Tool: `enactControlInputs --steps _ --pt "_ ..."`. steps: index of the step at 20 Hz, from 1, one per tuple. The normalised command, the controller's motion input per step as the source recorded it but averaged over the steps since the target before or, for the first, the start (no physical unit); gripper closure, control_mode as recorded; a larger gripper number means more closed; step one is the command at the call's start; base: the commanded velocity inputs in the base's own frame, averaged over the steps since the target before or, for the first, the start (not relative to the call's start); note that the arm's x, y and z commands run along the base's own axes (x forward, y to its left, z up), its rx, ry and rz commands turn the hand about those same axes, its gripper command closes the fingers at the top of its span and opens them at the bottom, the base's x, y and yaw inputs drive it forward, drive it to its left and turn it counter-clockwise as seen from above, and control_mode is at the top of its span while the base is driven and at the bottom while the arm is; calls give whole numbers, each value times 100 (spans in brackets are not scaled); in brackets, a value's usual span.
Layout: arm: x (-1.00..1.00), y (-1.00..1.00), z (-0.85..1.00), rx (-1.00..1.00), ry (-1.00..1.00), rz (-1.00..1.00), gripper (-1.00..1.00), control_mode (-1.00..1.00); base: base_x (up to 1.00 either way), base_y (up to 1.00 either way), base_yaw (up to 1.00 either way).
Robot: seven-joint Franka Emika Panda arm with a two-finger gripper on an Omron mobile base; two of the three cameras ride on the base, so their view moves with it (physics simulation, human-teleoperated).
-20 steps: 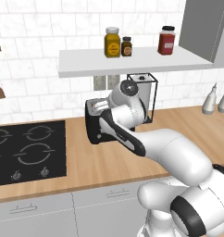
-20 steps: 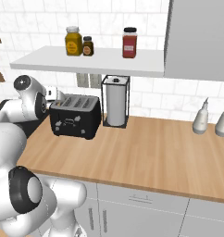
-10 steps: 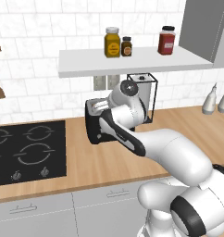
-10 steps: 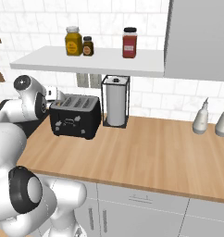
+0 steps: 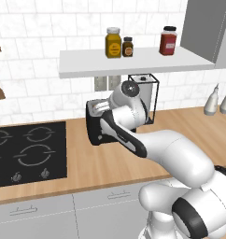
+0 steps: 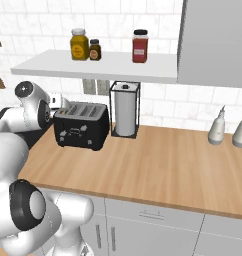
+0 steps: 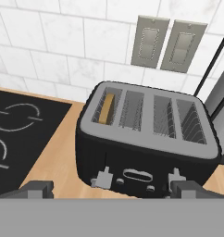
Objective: Start the toaster. Once the lever pops up, take the bread to the plate on the dining counter.
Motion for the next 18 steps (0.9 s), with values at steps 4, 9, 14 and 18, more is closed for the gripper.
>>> enactControlInputs --steps 4,9,14,18 --pt "0 0 0 0 0 0 -100 -100 0 0 0" --pt "0 0 0 0 0 0 -100 -100 0 0 0" --pt "0 0 0 0 0 0 -100 -100 0 0 0" --pt "0 0 0 0 0 0 -100 -100 0 0 0"
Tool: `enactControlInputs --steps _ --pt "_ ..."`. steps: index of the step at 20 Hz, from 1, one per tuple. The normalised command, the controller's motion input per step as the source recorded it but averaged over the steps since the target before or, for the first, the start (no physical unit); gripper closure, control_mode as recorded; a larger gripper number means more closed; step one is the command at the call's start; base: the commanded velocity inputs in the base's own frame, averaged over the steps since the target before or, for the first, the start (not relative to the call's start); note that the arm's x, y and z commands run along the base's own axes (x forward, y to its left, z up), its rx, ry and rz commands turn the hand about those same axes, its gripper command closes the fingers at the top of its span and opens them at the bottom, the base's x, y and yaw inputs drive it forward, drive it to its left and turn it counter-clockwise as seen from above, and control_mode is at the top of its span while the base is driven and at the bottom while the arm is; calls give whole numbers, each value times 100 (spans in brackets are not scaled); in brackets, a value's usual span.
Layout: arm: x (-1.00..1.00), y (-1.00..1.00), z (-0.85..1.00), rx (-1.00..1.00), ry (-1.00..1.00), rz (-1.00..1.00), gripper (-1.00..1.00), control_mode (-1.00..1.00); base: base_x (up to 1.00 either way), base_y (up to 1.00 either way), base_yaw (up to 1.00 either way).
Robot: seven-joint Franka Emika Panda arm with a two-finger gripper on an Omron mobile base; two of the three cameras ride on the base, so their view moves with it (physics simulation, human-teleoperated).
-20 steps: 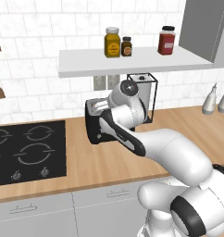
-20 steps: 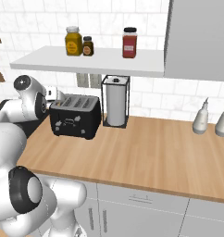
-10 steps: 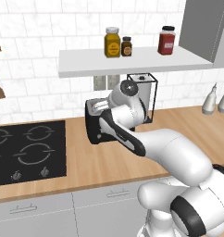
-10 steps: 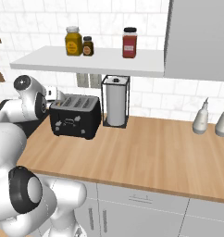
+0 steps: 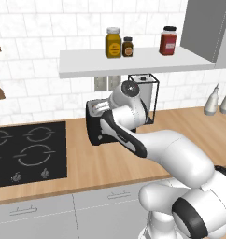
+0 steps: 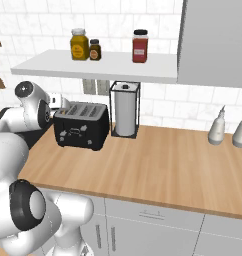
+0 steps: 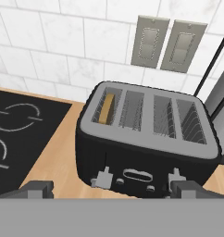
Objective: Start the toaster. Once the lever pops up, take the bread to the plate on the dining counter.
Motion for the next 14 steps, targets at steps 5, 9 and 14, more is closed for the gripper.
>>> enactControlInputs --steps 5,9,14 --pt "0 0 0 0 0 0 -100 -100 0 0 0" --pt "0 0 0 0 0 0 -100 -100 0 0 0" --pt "0 0 0 0 0 0 -100 -100 0 0 0"
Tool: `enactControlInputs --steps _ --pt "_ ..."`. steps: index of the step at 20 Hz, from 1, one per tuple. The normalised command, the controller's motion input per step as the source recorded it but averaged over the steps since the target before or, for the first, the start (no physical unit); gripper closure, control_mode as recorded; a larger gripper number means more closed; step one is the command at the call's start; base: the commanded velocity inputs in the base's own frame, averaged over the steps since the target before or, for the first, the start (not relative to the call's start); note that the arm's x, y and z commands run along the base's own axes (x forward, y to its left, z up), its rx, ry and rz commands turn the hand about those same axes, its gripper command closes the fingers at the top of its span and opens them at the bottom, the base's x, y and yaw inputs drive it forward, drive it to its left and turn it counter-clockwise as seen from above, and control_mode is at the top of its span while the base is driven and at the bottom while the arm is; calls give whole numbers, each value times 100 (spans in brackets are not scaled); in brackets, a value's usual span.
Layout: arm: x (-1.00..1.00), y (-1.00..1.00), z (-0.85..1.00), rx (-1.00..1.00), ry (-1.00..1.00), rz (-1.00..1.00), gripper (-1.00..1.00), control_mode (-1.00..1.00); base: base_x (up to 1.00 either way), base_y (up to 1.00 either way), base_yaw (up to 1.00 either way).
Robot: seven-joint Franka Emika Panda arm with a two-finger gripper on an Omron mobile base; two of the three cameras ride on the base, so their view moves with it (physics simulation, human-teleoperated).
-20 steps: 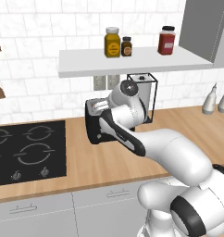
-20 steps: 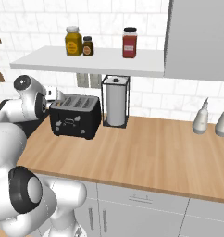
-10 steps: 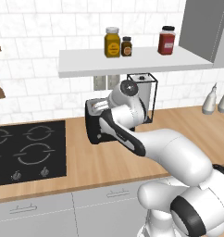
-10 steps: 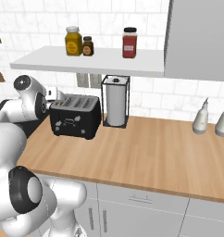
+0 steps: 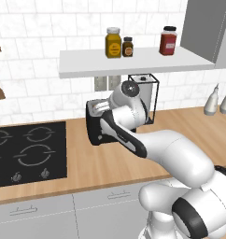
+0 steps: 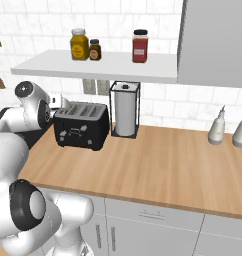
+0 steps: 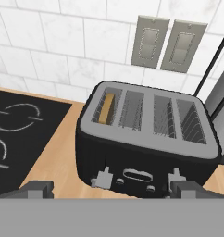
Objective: Start the toaster. Once the lever pops up, take the bread to the plate on the dining counter.
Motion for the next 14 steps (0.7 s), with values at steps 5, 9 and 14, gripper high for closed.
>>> enactControlInputs --steps 5,9,14 --pt "0 0 0 0 0 0 -100 -100 0 0 0" --pt "0 0 0 0 0 0 -100 -100 0 0 0" --pt "0 0 0 0 0 0 -100 -100 0 0 0"
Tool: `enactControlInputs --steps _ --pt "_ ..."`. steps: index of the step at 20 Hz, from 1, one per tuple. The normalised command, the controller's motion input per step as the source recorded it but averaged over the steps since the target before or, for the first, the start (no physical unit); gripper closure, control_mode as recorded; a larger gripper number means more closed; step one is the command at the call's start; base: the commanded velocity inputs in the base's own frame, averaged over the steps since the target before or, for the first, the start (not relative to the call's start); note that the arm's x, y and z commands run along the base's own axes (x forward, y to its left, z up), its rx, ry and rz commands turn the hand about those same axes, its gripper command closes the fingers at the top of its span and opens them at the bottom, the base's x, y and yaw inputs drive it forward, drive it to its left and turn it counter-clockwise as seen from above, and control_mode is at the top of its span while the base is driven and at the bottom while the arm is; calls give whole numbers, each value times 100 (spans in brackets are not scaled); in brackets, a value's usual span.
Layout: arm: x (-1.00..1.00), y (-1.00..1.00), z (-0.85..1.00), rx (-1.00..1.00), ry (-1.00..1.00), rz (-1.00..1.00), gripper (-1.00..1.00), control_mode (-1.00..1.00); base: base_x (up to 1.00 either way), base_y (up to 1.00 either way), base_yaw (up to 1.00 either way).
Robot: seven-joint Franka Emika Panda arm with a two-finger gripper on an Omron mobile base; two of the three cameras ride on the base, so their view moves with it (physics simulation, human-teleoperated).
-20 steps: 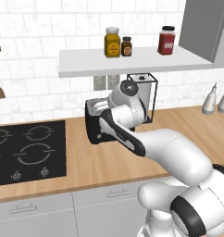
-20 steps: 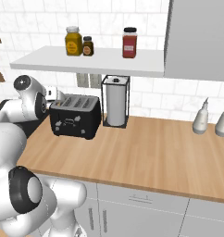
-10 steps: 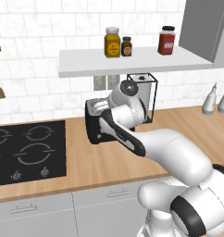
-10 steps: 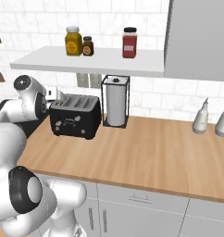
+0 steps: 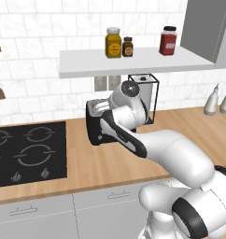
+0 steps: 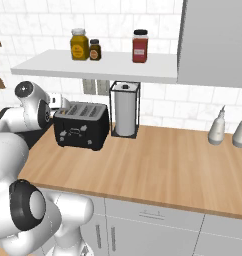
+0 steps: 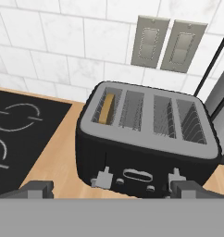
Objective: Start the toaster. Once the lever pops up, take the bread to the plate on the dining counter.
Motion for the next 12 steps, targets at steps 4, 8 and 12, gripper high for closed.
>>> enactControlInputs --steps 4,8,12 --pt "0 0 0 0 0 0 -100 -100 0 0 0" --pt "0 0 0 0 0 0 -100 -100 0 0 0" --pt "0 0 0 0 0 0 -100 -100 0 0 0"
